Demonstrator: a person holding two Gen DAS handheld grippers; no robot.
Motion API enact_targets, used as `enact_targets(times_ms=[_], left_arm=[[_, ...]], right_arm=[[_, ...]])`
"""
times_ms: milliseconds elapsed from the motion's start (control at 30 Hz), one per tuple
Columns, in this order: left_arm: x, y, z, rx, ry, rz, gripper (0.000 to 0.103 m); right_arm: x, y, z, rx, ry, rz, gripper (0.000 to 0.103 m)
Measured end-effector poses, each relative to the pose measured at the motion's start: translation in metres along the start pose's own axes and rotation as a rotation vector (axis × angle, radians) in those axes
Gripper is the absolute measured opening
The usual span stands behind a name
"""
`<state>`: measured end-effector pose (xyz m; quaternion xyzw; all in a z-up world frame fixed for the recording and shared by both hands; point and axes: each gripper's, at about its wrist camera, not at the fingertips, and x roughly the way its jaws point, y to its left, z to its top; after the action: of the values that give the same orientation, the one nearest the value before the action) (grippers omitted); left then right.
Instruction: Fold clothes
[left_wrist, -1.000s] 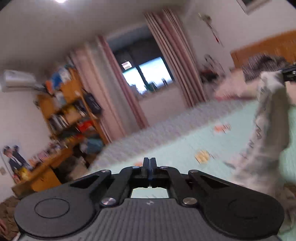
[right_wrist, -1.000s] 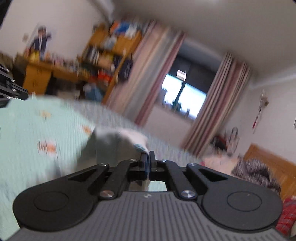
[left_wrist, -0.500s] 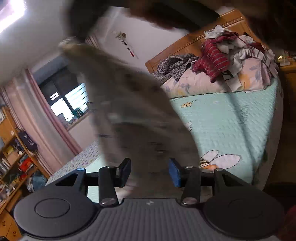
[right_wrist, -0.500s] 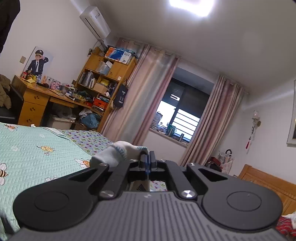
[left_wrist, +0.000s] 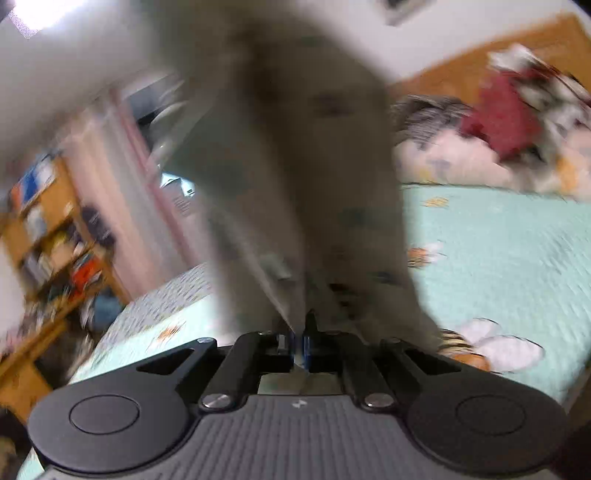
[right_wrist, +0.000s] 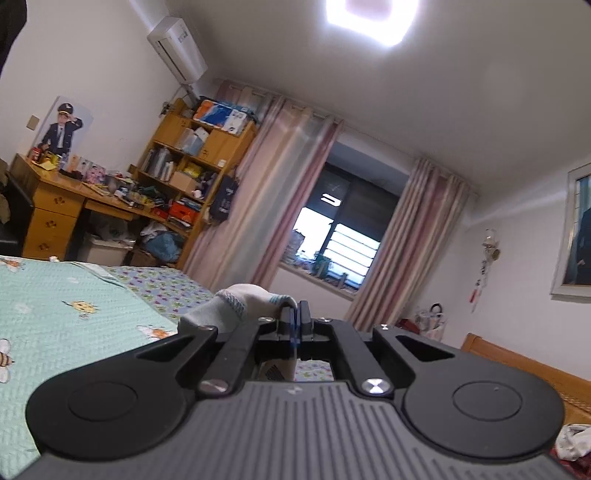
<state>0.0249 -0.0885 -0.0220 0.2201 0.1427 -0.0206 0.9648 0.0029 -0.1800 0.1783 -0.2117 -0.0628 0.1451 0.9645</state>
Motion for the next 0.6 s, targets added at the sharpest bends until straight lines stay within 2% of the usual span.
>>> enact_targets(times_ms=[67, 200, 300, 367, 433, 500, 600], left_arm=[[-0.014, 0.043, 0.007, -0.072, -0.028, 0.036, 0.004], [-0.057, 0.134, 0.044, -0.122, -0.144, 0.094, 0.004], [-0.067, 0.172, 0.08, -0.072, -0.192, 0.173, 0.004], [-0.063, 0.184, 0.099, -0.037, -0.205, 0.199, 0.005], [-0.046, 0.189, 0.111, -0.012, -0.167, 0.199, 0.005], [-0.012, 0.188, 0.113, 0.009, -0.102, 0.17, 0.008], [0.062, 0.193, 0.088, 0.041, 0.057, 0.185, 0.013]], right_arm=[[-0.005, -0.007, -0.005, -0.013, -0.01, -0.046, 0.002], [-0.011, -0.027, -0.009, 0.009, -0.037, -0.092, 0.001], [-0.003, -0.042, -0.007, 0.089, -0.049, -0.047, 0.001], [0.011, -0.045, -0.008, 0.097, -0.044, -0.029, 0.001], [0.031, -0.047, -0.012, 0.11, -0.008, 0.0, 0.001], [0.064, -0.048, -0.025, 0.146, 0.063, 0.048, 0.002], [0.137, -0.032, -0.069, 0.152, 0.196, 0.089, 0.003]])
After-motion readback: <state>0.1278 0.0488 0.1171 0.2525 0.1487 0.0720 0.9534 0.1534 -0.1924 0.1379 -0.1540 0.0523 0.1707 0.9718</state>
